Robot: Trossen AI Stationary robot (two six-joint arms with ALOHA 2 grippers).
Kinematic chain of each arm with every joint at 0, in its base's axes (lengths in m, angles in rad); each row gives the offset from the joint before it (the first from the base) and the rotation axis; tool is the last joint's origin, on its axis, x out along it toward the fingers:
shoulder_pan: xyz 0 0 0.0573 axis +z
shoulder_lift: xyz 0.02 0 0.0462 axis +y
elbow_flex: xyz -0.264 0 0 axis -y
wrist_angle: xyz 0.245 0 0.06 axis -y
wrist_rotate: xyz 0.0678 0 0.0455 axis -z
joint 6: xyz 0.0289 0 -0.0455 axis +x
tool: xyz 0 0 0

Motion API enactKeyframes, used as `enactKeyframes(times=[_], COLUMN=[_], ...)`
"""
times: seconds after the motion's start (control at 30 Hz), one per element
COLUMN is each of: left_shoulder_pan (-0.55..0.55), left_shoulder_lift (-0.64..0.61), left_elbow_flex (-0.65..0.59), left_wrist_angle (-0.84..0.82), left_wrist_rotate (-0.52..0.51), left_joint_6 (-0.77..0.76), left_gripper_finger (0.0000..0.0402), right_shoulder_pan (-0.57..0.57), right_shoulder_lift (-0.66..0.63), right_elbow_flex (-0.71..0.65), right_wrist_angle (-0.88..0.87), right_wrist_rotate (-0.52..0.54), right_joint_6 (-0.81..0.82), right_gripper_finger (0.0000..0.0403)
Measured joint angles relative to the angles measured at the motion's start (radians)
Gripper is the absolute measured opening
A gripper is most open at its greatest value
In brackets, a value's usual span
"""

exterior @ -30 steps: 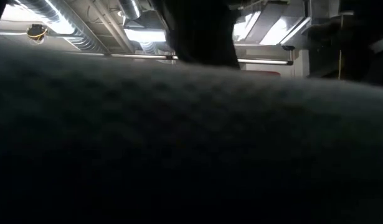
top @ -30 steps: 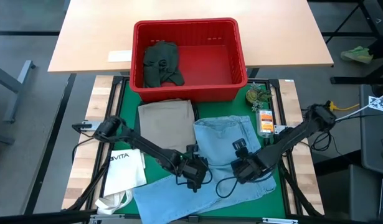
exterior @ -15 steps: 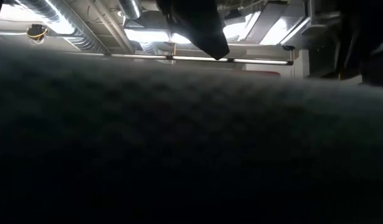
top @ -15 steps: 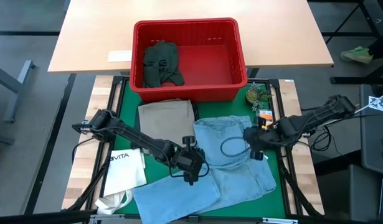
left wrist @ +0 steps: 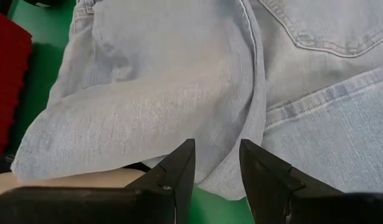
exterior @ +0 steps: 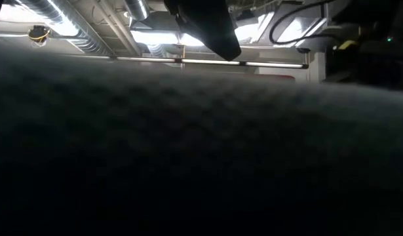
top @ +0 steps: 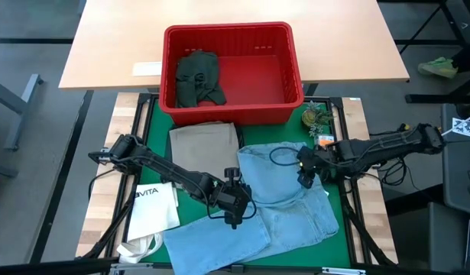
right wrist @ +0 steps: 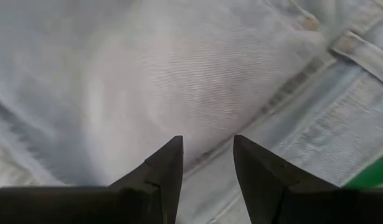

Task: Fold Laundry from Bin
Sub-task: Fold the light blue pants

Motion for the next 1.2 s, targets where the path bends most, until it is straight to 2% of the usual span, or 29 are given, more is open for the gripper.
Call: enactKeyframes(times=[0.23,0.4,0.73,0.83,1.0,1.2], left_shoulder_pan=[0.000,0.000,0.000,0.000,0.000,0.000], left_shoulder_lift=[0.000,0.000,0.000,0.000,0.000,0.000], left_elbow_flex=[0.000,0.000,0.000,0.000,0.000,0.000], left_wrist_angle=[0.000,0.000,0.001,0.000,0.001,0.000], left_wrist_rotate=[0.000,0.000,0.000,0.000,0.000,0.000], left_joint_6=[0.000,-0.001,-0.002,-0.002,-0.002,-0.002], left_gripper_finger=[0.0120,0.0120,0.0120,0.0120,0.0120,0.0120], right_shoulder_pan=[-0.034,-0.031,-0.031,-0.031,-0.031,-0.031], right_shoulder_lift=[0.000,0.000,0.005,0.005,0.005,0.005], right_elbow_flex=[-0.041,-0.094,-0.218,-0.225,-0.225,-0.200], right_wrist_angle=[0.029,0.127,0.334,0.347,0.405,0.437], right_wrist_rotate=[-0.007,-0.048,-0.055,-0.057,-0.057,-0.051], right_joint_6=[-0.001,0.042,0.074,0.071,0.065,0.034], right_gripper_finger=[0.0143,0.0143,0.0141,0.0117,0.0019,0.0018])
